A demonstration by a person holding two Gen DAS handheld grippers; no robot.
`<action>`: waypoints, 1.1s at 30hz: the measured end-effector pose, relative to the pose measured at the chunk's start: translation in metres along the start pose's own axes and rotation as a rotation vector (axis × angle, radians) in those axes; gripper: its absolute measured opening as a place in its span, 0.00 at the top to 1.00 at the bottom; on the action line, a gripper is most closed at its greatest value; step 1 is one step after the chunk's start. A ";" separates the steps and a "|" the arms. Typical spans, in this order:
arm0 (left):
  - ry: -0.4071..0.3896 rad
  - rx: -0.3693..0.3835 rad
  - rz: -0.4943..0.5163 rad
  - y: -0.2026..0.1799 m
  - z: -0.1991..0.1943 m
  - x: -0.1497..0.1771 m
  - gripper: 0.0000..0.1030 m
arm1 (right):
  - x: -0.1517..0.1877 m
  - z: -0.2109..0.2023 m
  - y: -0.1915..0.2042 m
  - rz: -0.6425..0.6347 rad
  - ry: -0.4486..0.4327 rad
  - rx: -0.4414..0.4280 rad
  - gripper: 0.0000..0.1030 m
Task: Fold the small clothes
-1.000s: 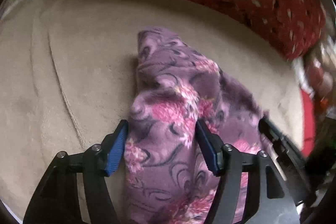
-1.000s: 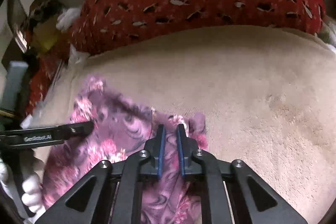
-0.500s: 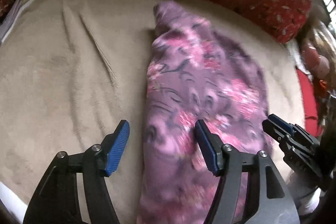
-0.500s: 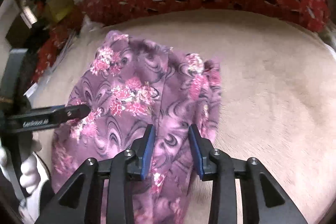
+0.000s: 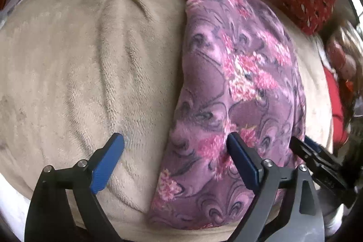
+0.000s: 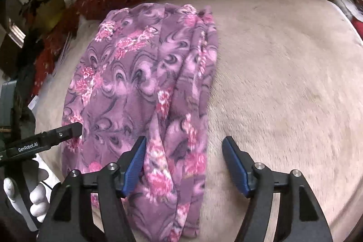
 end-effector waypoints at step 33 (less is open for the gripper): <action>-0.193 -0.102 0.171 -0.020 -0.066 0.041 0.01 | 0.020 -0.112 0.028 -0.300 -0.110 0.425 0.03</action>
Point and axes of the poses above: each gripper's, at about its wrist camera, not at the fingertips, and z roughly the way its jaws point, y to its left, x to its underside, the point moved 7 cm from there along z, roughly the way its jaws point, and after that the axes turned 1 degree about x, right-handed, at the moved point
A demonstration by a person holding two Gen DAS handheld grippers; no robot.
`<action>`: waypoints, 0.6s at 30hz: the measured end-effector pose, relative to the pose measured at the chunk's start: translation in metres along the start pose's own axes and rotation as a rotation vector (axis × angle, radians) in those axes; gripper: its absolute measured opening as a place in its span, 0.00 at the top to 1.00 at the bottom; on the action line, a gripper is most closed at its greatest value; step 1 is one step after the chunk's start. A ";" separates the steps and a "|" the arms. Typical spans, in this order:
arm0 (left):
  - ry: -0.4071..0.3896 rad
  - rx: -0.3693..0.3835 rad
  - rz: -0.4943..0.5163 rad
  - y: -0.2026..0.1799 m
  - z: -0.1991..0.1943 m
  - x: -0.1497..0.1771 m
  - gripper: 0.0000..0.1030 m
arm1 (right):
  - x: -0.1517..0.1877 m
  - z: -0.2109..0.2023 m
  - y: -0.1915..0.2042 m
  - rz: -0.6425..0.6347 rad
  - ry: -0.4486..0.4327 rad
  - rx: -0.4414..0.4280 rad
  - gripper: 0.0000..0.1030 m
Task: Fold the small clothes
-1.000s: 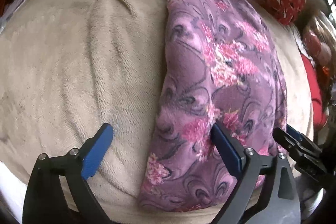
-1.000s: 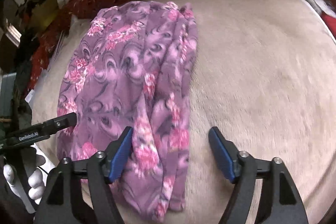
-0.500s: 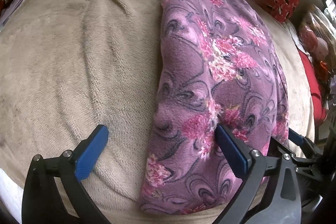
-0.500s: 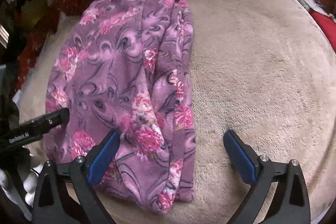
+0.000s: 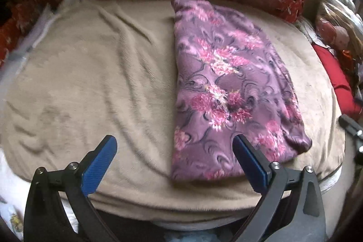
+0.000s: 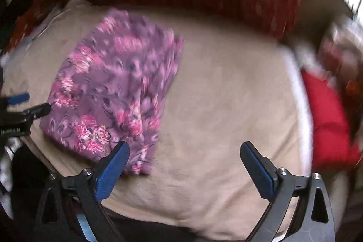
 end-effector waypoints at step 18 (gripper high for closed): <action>-0.086 -0.042 0.014 -0.012 -0.036 0.031 0.01 | 0.041 -0.041 0.045 -0.014 -0.198 -0.067 0.03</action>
Point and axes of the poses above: each gripper's, at about its wrist camera, not at the fingertips, and z roughly the way its jaws point, y to its left, x to its underside, the point moved 7 cm from there along z, roughly the way its jaws point, and after that the axes turned 1 degree about x, right-handed, at the moved point
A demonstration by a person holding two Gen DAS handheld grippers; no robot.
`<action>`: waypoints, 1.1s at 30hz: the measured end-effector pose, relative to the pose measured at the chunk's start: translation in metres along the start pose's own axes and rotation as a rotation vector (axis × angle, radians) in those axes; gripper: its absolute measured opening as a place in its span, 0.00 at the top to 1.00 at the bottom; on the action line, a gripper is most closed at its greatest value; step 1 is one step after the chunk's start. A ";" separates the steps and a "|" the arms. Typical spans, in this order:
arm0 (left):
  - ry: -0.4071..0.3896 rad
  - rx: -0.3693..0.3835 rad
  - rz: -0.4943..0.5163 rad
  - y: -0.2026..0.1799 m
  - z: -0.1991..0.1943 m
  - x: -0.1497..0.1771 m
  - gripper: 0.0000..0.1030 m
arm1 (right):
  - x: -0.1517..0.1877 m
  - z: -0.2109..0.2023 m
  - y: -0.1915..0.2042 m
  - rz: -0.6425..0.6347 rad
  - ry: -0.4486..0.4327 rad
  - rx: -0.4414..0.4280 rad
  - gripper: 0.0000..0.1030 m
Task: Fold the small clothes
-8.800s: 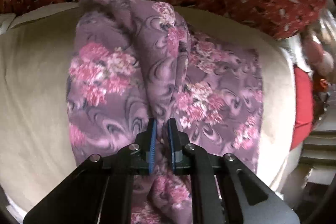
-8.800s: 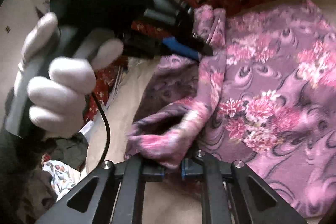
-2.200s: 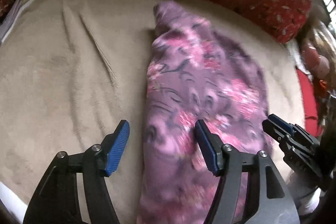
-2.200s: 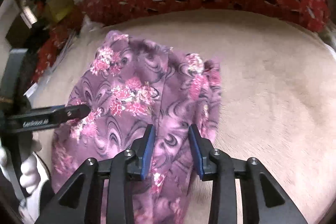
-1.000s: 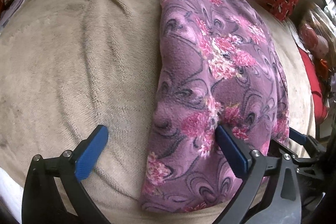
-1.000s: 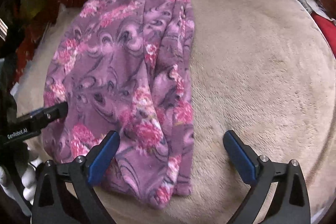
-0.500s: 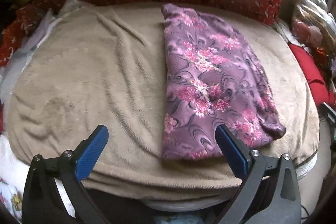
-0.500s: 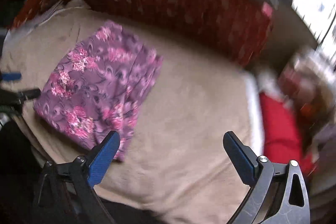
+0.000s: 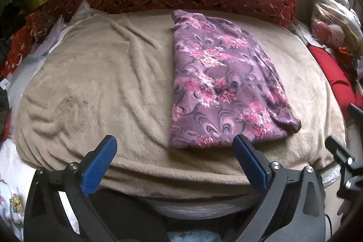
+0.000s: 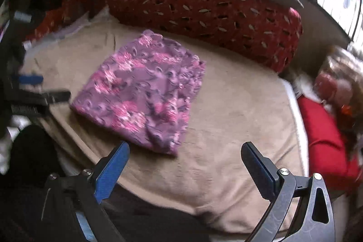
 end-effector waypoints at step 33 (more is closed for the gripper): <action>-0.009 -0.004 -0.034 0.005 -0.021 0.010 0.01 | 0.000 -0.010 -0.023 0.215 -0.019 0.007 0.03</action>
Point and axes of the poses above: each gripper's, at about its wrist camera, not at the fingertips, and z roughly the way its jaws point, y to its left, x to its underside, the point moved 7 cm from there along z, roughly the way its jaws point, and after that the axes turned 1 degree about x, right-handed, at the moved point
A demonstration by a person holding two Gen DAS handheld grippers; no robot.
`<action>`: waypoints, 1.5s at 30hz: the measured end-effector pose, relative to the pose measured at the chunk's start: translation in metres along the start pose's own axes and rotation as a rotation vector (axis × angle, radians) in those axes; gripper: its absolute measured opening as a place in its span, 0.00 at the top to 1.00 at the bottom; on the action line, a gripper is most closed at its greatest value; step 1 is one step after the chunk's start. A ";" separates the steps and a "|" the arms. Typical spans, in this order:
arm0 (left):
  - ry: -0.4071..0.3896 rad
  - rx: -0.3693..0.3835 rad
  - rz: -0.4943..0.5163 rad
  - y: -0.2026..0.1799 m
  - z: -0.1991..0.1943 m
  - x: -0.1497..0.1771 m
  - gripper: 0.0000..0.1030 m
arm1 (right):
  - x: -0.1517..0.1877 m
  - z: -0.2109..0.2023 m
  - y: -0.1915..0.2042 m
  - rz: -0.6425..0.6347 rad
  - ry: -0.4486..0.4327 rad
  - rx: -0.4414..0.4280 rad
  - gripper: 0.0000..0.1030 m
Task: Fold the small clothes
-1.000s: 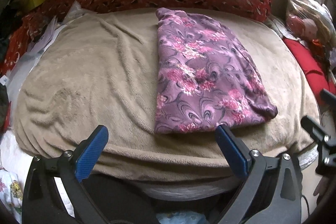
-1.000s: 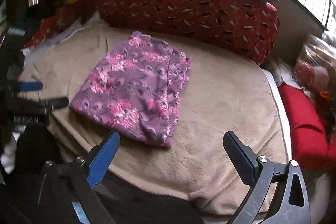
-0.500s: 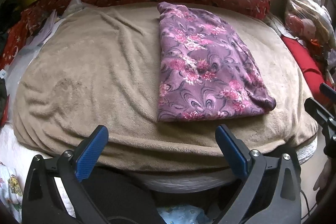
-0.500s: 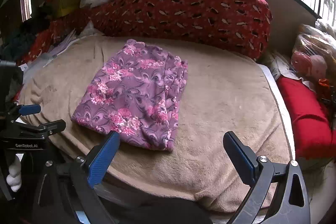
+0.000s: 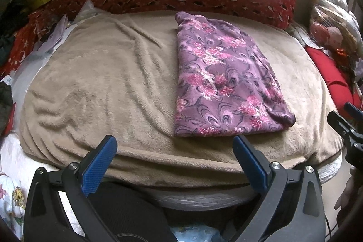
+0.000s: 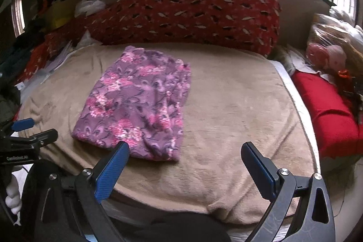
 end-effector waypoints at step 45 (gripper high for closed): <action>0.046 0.046 0.054 -0.044 -0.009 0.003 0.01 | 0.016 0.004 -0.030 0.095 0.044 0.019 0.03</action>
Point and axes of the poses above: each gripper's, at about its wrist camera, not at the fingertips, and z roughly the way its jaws point, y to its left, x to its underside, the point moved 7 cm from there along z, roughly the way its jaws point, and after that the axes turned 1 degree about x, right-handed, at the moved point
